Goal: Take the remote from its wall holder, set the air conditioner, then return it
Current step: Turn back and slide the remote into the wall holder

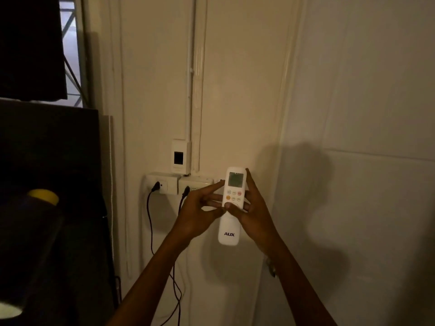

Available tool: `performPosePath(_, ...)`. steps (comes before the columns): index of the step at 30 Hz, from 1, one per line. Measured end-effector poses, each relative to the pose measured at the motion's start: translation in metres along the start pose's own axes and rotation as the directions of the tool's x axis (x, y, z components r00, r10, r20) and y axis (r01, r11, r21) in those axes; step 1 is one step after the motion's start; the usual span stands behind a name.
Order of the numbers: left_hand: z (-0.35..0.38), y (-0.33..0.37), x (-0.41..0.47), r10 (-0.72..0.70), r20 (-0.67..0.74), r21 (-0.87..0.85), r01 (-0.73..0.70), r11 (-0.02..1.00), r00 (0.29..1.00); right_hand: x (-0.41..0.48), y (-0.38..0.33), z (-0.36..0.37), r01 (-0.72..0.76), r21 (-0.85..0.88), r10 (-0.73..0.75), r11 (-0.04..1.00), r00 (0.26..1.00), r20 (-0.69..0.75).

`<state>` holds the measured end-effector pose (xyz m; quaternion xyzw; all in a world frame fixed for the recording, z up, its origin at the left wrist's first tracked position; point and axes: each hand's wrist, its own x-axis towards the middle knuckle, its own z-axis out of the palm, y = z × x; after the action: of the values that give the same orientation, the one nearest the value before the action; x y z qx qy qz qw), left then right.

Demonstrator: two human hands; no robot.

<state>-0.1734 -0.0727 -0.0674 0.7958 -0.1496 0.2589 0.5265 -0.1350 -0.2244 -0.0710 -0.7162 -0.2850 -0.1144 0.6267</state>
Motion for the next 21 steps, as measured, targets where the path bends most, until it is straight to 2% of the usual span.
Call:
performPosePath(10,0.011,-0.05,0.064,-0.031,-0.113,0.038,0.035,0.999,0.993,0.081,0.055,0.004,0.019,0.004,-0.019,1.0,0.996,0.082)
performPosePath(18,0.008,-0.086,0.105,-0.093,-0.167,-0.085,0.08,0.993,0.982,0.139,0.091,0.019,0.016,-0.07,-0.01,0.997,0.996,0.09)
performPosePath(21,0.007,-0.101,0.121,-0.087,-0.18,-0.078,0.073,0.994,0.98,0.155,0.102,0.024,0.031,-0.075,-0.027,0.997,0.998,0.056)
